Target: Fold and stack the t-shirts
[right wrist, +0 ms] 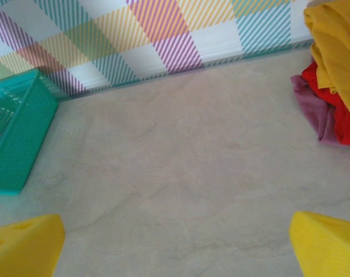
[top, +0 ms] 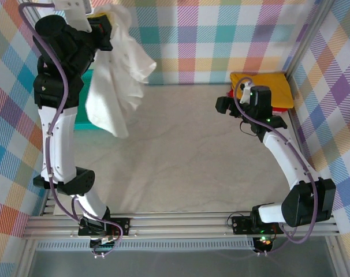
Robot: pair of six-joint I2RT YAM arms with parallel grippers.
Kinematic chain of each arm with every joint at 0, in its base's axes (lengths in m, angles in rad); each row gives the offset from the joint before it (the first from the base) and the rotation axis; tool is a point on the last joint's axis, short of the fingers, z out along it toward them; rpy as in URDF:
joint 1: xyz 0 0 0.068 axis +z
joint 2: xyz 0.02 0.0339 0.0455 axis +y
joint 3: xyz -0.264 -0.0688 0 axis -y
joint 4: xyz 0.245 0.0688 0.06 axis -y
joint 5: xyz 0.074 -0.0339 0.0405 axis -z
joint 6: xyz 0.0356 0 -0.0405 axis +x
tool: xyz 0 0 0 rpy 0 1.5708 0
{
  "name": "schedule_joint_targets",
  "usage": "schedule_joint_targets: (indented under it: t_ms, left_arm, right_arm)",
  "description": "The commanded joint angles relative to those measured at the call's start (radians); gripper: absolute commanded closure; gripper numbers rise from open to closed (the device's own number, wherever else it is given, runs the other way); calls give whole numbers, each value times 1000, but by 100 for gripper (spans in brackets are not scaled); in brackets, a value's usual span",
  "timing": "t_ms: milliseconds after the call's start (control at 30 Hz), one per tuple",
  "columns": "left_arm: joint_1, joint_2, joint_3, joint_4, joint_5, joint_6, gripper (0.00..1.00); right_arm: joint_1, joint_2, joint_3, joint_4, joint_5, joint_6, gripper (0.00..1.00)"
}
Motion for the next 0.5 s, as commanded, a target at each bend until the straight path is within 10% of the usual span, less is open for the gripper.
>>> schedule_joint_targets:
  t_ms: [0, 267, 367, 467]
  left_arm:
    - [-84, 21, 19, 19, 90, 31, 100]
    - [-235, 200, -255, 39, 150, -17, 96]
    - [-261, 372, -202, -3, 161, -37, 30]
    - [-262, 430, -141, -129, 121, -111, 10]
  right_arm:
    - [5, -45, 13, 10, 68, 14, 0]
    - [5, -204, -121, -14, 349, 137, 0]
    - [2, -230, -166, -30, 375, 143, 0]
    - [0, -218, -163, -75, 339, 123, 0]
